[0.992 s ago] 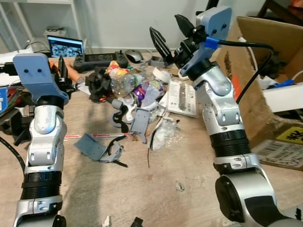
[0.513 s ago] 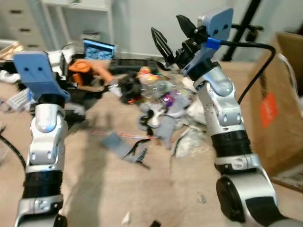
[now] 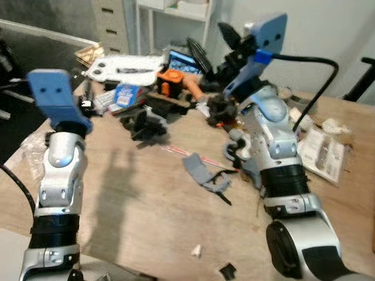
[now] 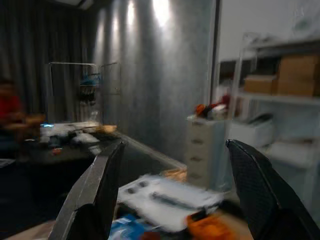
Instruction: Picking trash to rubbish bin
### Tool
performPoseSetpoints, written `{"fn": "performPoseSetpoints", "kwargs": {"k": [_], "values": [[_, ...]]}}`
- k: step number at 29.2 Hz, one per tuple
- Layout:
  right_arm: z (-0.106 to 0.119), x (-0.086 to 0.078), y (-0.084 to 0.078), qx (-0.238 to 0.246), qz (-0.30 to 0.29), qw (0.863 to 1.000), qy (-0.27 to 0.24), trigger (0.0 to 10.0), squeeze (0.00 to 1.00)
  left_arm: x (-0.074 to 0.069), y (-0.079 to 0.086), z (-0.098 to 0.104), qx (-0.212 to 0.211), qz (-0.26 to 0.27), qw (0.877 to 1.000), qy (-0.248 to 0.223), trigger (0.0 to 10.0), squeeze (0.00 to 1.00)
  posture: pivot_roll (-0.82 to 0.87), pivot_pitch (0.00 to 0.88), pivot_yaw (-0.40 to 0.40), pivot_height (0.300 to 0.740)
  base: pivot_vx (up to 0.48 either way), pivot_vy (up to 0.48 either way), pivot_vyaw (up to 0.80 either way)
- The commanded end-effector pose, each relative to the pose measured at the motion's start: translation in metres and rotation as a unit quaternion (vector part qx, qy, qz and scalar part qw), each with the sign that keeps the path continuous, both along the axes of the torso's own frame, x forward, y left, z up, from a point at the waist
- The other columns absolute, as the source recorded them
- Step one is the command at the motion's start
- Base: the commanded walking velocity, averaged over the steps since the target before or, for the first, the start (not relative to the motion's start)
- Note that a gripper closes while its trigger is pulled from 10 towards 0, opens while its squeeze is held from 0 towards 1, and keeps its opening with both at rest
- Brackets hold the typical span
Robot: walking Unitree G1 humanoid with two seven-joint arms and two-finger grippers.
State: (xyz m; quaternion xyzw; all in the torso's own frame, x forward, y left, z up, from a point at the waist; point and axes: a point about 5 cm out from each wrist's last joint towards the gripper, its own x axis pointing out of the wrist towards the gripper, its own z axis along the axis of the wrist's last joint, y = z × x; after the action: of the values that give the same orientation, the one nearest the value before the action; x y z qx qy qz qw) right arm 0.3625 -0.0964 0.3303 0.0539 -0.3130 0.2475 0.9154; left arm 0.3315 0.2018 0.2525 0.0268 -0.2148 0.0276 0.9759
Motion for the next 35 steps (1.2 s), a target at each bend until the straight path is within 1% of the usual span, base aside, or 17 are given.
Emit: {"fn": "performPoseSetpoints", "kwargs": {"k": [1, 2, 3, 5, 10, 12, 13, 16, 18, 20, 21, 24, 27, 29, 30, 31, 35], "values": [[-0.011, 0.006, -0.014, 0.045, -0.019, 0.998, 0.047, 10.0, 0.0, 0.0, -0.008, -0.007, -0.004, -0.022, 1.0, 0.018, 10.0, 0.0, 0.07, 0.18, -0.034, 0.74, 0.0, 0.0, 0.0], [-0.011, 0.006, -0.014, 0.045, -0.019, 0.998, 0.047, 10.0, 0.0, 0.0, -0.008, -0.007, -0.004, -0.022, 1.0, 0.018, 10.0, 0.0, 0.07, 0.18, -0.034, 0.74, 0.0, 0.0, 0.0], [-0.034, 0.011, -0.019, 0.024, -0.05, 0.993, 0.102, 10.0, 0.0, -0.001, -0.015, -0.012, -0.004, -0.039, 0.999, 0.027, 10.0, 0.0, 0.07, 0.173, -0.03, 0.74, 0.0, 0.0, 0.0], [-0.05, 0.012, -0.021, 0.017, -0.066, 0.988, 0.138, 10.0, 0.0, -0.002, -0.019, -0.015, -0.003, -0.049, 0.998, 0.033, 10.0, 0.0, 0.07, 0.173, -0.03, 0.74, 0.0, 0.0, 0.0], [-0.061, 0.011, -0.022, 0.019, -0.077, 0.984, 0.159, 10.0, 0.0, -0.001, -0.023, -0.017, 0.001, -0.06, 0.997, 0.039, 10.0, 0.0, 0.06, 0.189, -0.027, 0.74, 0.0, 0.0, 0.0], [-0.071, 0.006, -0.02, 0.026, -0.075, 0.982, 0.173, 10.0, 0.0, -0.001, -0.029, -0.02, 0.002, -0.073, 0.996, 0.046, 10.0, 0.0, 0.06, 0.171, -0.02, 0.74, 0.0, 0.0, -0.8], [-0.071, 0.006, -0.02, 0.026, -0.075, 0.982, 0.173, 10.0, 0.0, -0.001, -0.029, -0.02, 0.002, -0.073, 0.996, 0.046, 10.0, 0.0, 0.06, 0.171, -0.02, 0.74, 0.0, 0.0, -0.8], [-0.082, 0.001, -0.019, 0.02, -0.082, 0.979, 0.187, 10.0, 0.0, -0.001, -0.035, -0.023, -0.001, -0.084, 0.995, 0.052, 10.0, 0.0, 0.06, 0.191, -0.021, 0.74, 0.0, 0.0, -0.27], [-0.082, 0.001, -0.019, 0.02, -0.082, 0.979, 0.187, 10.0, 0.0, -0.001, -0.035, -0.023, -0.001, -0.084, 0.995, 0.052, 10.0, 0.0, 0.06, 0.191, -0.021, 0.74, 0.0, 0.0, 0.0], [-0.088, 0.001, -0.022, 0.024, -0.099, 0.973, 0.207, 10.0, 0.0, -0.002, -0.035, -0.024, -0.003, -0.083, 0.995, 0.052, 10.0, 0.0, 0.05, 0.173, -0.017, 0.74, 0.0, 0.0, 0.0], [-0.088, 0.001, -0.022, 0.024, -0.099, 0.973, 0.207, 10.0, 0.0, -0.002, -0.035, -0.024, -0.003, -0.083, 0.995, 0.052, 10.0, 0.0, 0.05, 0.173, -0.017, 0.74, 0.0, 0.0, 0.0], [-0.101, 0.007, -0.036, 0.009, -0.18, 0.951, 0.251, 10.0, 0.0, -0.001, -0.028, -0.024, -0.012, -0.071, 0.996, 0.054, 10.0, 0.0, 0.05, 0.182, -0.019, 0.74, 0.0, 0.0, 0.0], [-0.102, 0.006, -0.037, 0.03, -0.184, 0.947, 0.261, 10.0, 0.0, -0.001, -0.028, -0.025, -0.018, -0.076, 0.995, 0.055, 10.0, 0.0, 0.05, 0.182, -0.019, 0.74, 0.0, 0.0, 0.0], [-0.103, 0.001, -0.031, 0.071, -0.151, 0.947, 0.274, 10.0, 0.0, -0.001, -0.03, -0.025, -0.009, -0.08, 0.995, 0.058, 10.0, 0.0, 0.04, 0.186, -0.021, 0.74, 0.0, -0.48, 0.0], [-0.103, 0.001, -0.031, 0.071, -0.151, 0.947, 0.274, 10.0, 0.0, -0.001, -0.03, -0.025, -0.009, -0.08, 0.995, 0.058, 10.0, 0.0, 0.04, 0.186, -0.021, 0.74, 0.0, -0.48, 0.0], [-0.106, -0.004, -0.027, 0.089, -0.147, 0.943, 0.284, 10.0, 0.0, -0.002, -0.031, -0.027, -0.01, -0.079, 0.995, 0.061, 10.0, 0.0, 0.04, 0.178, -0.022, 0.74, 0.0, -0.48, 0.0], [-0.111, -0.008, -0.025, 0.094, -0.161, 0.937, 0.295, 10.0, 0.0, -0.001, -0.031, -0.03, -0.025, -0.082, 0.994, 0.073, 10.0, 0.0, 0.04, 0.188, -0.024, 0.74, 0.0, -0.12, 0.0]]}}
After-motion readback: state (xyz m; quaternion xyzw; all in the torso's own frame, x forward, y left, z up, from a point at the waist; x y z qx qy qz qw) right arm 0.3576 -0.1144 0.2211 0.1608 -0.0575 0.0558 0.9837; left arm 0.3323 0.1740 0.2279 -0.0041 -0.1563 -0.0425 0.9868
